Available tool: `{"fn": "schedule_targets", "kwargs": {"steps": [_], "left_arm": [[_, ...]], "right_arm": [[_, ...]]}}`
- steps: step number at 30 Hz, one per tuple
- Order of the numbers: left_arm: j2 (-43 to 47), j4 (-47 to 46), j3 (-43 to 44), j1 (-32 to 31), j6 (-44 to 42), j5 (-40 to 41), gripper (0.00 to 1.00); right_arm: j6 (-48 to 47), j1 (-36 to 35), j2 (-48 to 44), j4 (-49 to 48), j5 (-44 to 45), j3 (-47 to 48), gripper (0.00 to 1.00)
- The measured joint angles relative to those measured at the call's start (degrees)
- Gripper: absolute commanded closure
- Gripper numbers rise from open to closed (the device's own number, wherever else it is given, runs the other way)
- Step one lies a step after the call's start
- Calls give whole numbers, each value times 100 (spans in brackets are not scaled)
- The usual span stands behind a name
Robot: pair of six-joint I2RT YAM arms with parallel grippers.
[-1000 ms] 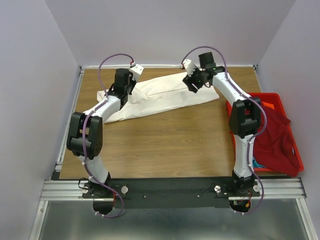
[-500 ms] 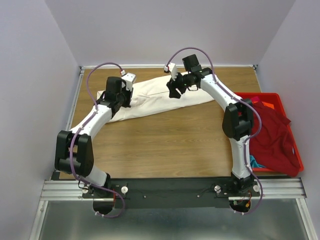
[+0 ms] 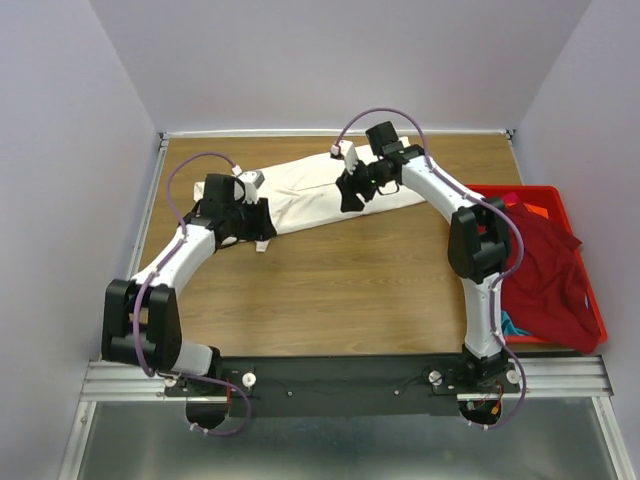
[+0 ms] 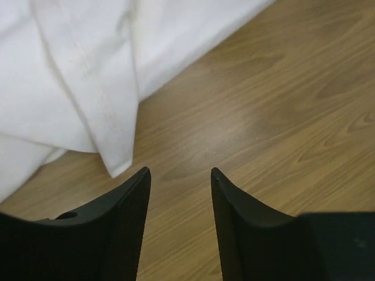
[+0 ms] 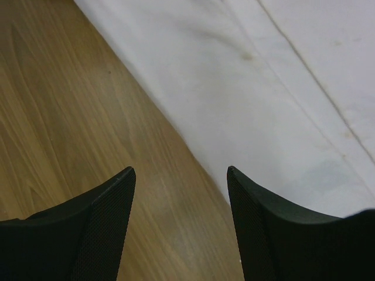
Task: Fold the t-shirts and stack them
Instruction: Fold the tshirt
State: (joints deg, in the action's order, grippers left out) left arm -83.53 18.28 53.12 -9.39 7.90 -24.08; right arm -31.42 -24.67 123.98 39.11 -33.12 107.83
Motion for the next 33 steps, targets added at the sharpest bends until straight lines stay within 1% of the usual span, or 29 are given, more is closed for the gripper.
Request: {"fn": "schedule_targets", "kwargs": {"steps": [3,6,8,11,14,18,23,27,33], "left_arm": [[505,-151,90,94,83,291,41],[439,-343,468,284,164,424,43],[42,-522,859,396,192,457,46],[-922,-629,1541,496,203,455,48],[-1709,-592,1943,520,201,452,50],[-2424,-396,2374,520,168,437,50],[-2802,-203,2579,520,92,461,50],[-2951,-129,2590,520,35,496,51],[-2979,-37,2542,520,-28,494,53]], "right_arm": [[9,0,-175,20,-24,-378,29],[37,0,-468,44,-90,-745,29],[44,0,-673,26,-133,-977,29],[13,2,-1036,46,-227,-1349,29],[-96,4,-1325,31,-302,-1720,29],[-334,35,-1631,22,-378,-2269,29],[-592,101,-1722,46,-529,-2658,29],[-699,197,-1751,42,-669,-2761,29],[-809,295,-1781,42,-811,-2852,29]]}}
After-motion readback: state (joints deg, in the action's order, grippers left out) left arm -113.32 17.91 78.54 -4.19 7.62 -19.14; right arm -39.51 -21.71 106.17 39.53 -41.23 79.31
